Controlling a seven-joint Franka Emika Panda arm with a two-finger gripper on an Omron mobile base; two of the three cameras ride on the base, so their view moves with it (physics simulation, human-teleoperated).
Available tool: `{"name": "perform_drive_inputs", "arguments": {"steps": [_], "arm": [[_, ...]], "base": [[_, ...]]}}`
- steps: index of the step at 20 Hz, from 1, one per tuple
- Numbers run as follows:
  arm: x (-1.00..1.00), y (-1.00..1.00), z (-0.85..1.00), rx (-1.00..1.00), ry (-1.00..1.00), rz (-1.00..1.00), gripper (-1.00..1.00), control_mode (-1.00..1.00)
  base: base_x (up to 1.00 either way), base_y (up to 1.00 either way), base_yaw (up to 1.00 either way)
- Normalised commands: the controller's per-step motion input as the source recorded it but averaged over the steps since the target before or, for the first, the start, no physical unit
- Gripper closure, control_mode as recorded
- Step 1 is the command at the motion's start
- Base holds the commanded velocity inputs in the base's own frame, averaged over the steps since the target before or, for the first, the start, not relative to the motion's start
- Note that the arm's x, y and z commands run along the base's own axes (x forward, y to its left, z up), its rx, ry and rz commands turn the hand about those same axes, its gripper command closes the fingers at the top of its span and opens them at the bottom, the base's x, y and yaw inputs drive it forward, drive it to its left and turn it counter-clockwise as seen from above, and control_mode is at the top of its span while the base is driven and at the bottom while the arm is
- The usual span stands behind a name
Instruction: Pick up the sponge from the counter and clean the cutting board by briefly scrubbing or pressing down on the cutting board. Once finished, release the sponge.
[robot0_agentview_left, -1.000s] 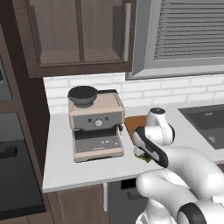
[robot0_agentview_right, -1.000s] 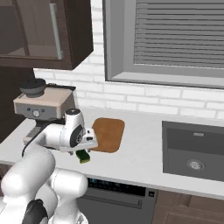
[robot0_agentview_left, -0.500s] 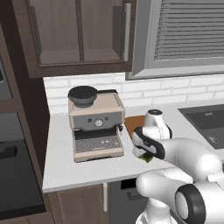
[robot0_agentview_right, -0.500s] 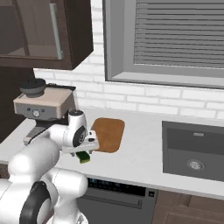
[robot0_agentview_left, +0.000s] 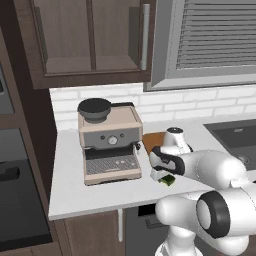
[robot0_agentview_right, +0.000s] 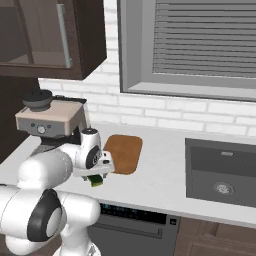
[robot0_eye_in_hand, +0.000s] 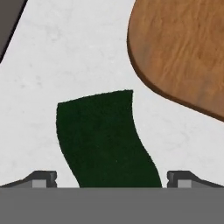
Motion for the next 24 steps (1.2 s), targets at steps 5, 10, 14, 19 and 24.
{"name": "perform_drive_inputs", "arguments": {"steps": [5,10,14,19,24], "arm": [[0.00,0.00,-0.29,0.00,0.00,0.00,-1.00,-1.00],[0.00,0.00,-0.30,0.00,0.00,0.01,-1.00,-1.00],[0.00,0.00,-0.29,0.00,0.00,0.01,1.00,-1.00],[-0.05,0.01,-0.24,0.01,0.00,0.01,1.00,-1.00],[-0.22,0.02,0.00,0.00,-0.01,0.00,1.00,-1.00]], "base": [[0.00,0.00,0.00],[0.00,0.00,0.00],[0.00,0.00,0.00],[0.00,0.00,0.00],[0.00,0.00,0.00]]}}
